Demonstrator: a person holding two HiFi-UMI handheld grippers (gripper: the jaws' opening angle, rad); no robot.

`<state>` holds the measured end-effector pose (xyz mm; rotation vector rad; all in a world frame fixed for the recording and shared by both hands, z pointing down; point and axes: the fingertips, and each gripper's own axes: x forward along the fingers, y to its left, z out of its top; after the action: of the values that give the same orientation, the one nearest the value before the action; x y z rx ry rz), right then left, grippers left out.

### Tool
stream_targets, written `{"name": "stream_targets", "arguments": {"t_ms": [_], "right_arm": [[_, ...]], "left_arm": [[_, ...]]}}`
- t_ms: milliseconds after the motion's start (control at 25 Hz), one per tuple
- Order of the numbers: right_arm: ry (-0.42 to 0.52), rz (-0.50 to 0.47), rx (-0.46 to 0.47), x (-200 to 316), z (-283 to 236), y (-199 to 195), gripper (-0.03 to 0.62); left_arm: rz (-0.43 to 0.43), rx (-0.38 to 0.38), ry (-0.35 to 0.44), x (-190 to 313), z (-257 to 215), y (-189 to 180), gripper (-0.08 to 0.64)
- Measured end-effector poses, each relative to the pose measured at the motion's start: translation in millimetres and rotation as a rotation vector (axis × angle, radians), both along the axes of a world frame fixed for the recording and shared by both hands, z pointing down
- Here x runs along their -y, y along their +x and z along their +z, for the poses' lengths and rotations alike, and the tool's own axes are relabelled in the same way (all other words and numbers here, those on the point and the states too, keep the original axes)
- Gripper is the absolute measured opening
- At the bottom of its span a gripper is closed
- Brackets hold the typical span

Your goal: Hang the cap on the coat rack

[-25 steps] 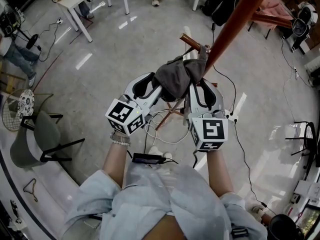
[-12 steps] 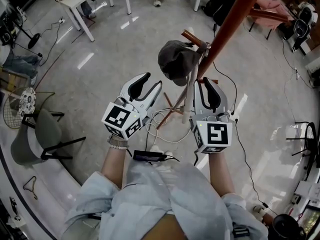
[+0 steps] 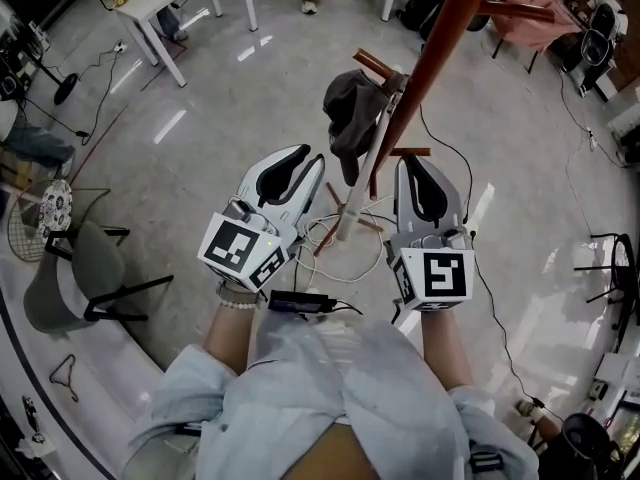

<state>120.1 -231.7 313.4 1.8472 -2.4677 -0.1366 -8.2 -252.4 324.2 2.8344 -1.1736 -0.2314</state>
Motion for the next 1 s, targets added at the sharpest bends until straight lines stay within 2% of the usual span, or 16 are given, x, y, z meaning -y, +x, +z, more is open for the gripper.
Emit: {"name": "stream_targets", "arguments": {"t_ms": [200, 520, 720, 1000], "right_arm": [[0.054, 0.013, 0.02, -16, -22, 3, 0.006], [0.119, 0.014, 0.034, -43, -49, 5, 0.006], [0.106, 0.007, 0.042, -54, -46, 8, 0.006], [0.067, -0.006, -0.001, -58, -36, 8, 0.006]], "left_arm": [[0.047, -0.051, 0.009, -17, -20, 5, 0.044], [0.077, -0.004, 0.076, -47, -39, 14, 0.017], [0.101, 0.045, 0.111, -61, -39, 20, 0.003], [0.124, 0.04, 0.112, -68, -39, 24, 0.003]]}}
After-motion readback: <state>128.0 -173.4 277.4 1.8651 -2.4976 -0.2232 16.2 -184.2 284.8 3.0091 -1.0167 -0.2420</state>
